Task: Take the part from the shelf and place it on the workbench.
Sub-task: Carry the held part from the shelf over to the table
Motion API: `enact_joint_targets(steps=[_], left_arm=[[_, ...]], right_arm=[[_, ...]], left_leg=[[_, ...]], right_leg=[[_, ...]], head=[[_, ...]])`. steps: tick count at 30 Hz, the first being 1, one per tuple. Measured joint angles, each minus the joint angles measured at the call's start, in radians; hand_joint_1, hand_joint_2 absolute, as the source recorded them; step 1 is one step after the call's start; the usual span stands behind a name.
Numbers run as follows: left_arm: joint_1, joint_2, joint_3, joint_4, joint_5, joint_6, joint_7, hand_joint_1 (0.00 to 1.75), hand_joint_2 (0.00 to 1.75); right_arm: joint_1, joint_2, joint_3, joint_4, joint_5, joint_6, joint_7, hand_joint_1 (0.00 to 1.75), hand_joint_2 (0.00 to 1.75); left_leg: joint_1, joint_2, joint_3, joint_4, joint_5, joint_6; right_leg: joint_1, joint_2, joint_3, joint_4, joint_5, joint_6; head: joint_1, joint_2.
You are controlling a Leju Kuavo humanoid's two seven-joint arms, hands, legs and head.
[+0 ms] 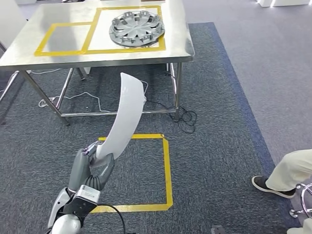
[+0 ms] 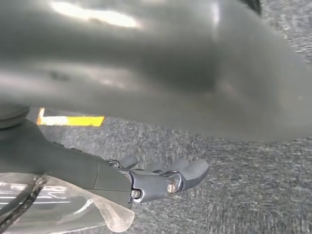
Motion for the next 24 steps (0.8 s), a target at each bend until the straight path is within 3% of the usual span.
enact_joint_targets(steps=[2,4,6,8,10,12,14,15,16,18,19,21,24], left_arm=[[-0.001,0.000,0.000,0.006,0.004,-0.001,0.000,1.75,1.75],[-0.006,-0.001,-0.001,0.009,0.007,-0.002,0.000,1.75,1.75],[-0.011,-0.002,-0.001,0.011,0.008,-0.004,0.000,1.75,1.75],[-0.012,-0.002,-0.001,0.013,0.008,-0.006,0.000,1.75,1.75],[-0.015,-0.004,-0.001,0.015,0.007,-0.009,0.000,1.75,1.75],[-0.019,-0.008,-0.001,0.017,0.006,-0.013,0.000,1.75,1.75],[-0.021,-0.012,-0.001,0.020,0.005,-0.016,0.000,1.75,1.75],[-0.021,-0.013,-0.001,0.022,0.005,-0.016,0.000,1.75,1.75],[-0.021,-0.013,-0.001,0.023,0.005,-0.016,0.000,1.75,1.75],[-0.021,-0.014,-0.001,0.024,0.005,-0.017,0.000,1.75,1.75],[-0.022,-0.015,-0.001,0.025,0.005,-0.018,0.000,1.75,1.75],[-0.023,-0.016,-0.001,0.025,0.005,-0.019,0.000,1.75,1.75],[-0.023,-0.017,-0.002,0.026,0.006,-0.019,0.000,1.75,1.75]], right_arm=[[-0.006,0.000,-0.001,0.007,0.003,0.004,-0.001,0.00,0.00],[-0.014,0.000,-0.001,0.013,0.004,0.005,-0.002,0.00,0.00],[-0.019,0.000,-0.002,0.019,0.006,0.004,-0.004,0.00,0.00],[-0.024,0.000,-0.002,0.021,0.011,-0.001,-0.007,0.00,0.00],[-0.030,0.000,-0.002,0.022,0.015,-0.011,-0.016,0.00,0.00],[-0.034,0.000,-0.004,0.024,0.015,-0.022,-0.024,0.00,0.00],[-0.033,0.000,-0.006,0.027,0.015,-0.029,-0.026,0.00,0.00],[-0.032,0.000,-0.007,0.028,0.015,-0.031,-0.027,0.00,0.00],[-0.030,0.000,-0.007,0.029,0.015,-0.032,-0.027,0.00,0.00],[-0.031,0.000,-0.009,0.029,0.015,-0.033,-0.028,0.00,0.00],[-0.032,0.000,-0.009,0.030,0.015,-0.033,-0.028,0.00,0.00],[-0.034,0.000,-0.009,0.030,0.016,-0.033,-0.027,0.00,0.00],[-0.032,0.000,-0.009,0.031,0.017,-0.032,-0.026,0.00,0.00]], left_leg=[[-0.002,0.016,0.043,-0.100,0.073,0.009],[-0.014,0.058,0.098,-0.217,0.117,0.024],[-0.025,0.077,0.113,-0.258,0.113,0.035],[-0.023,0.055,0.115,-0.268,0.113,0.042],[-0.015,0.037,0.122,-0.279,0.117,0.051],[-0.011,0.024,0.126,-0.284,0.117,0.057],[-0.011,0.009,0.127,-0.284,0.115,0.061],[-0.011,0.002,0.129,-0.283,0.113,0.061],[-0.011,-0.004,0.133,-0.283,0.111,0.060],[-0.011,-0.012,0.141,-0.281,0.104,0.054],[-0.013,-0.014,0.143,-0.278,0.100,0.050],[-0.016,-0.017,0.141,-0.275,0.096,0.041],[-0.014,-0.015,0.138,-0.264,0.086,0.027]], right_leg=[[0.002,-0.025,0.012,0.000,-0.009,0.002],[0.006,-0.046,0.021,0.000,-0.019,0.009],[0.011,-0.069,0.026,-0.002,-0.026,0.020],[0.012,-0.087,0.032,-0.005,-0.033,0.030],[0.010,-0.048,0.019,0.030,-0.059,0.039],[0.009,0.014,-0.041,0.145,-0.112,0.044],[0.009,0.034,-0.116,0.262,-0.141,0.046],[0.009,0.036,-0.135,0.276,-0.127,0.046],[0.009,0.036,-0.135,0.250,-0.092,0.046],[0.008,0.038,-0.093,0.124,-0.006,0.043],[0.008,0.041,-0.067,0.064,0.019,0.040],[0.010,0.046,-0.042,0.009,0.028,0.030],[0.008,0.045,-0.035,0.002,0.026,0.012]], head=[[0.000,0.000],[0.000,0.000],[0.002,0.000],[0.004,0.000],[0.008,0.000],[0.014,0.000],[0.015,0.000],[0.015,0.000],[0.015,0.000],[0.015,0.000],[0.015,0.000],[0.014,0.000],[0.013,0.000]])
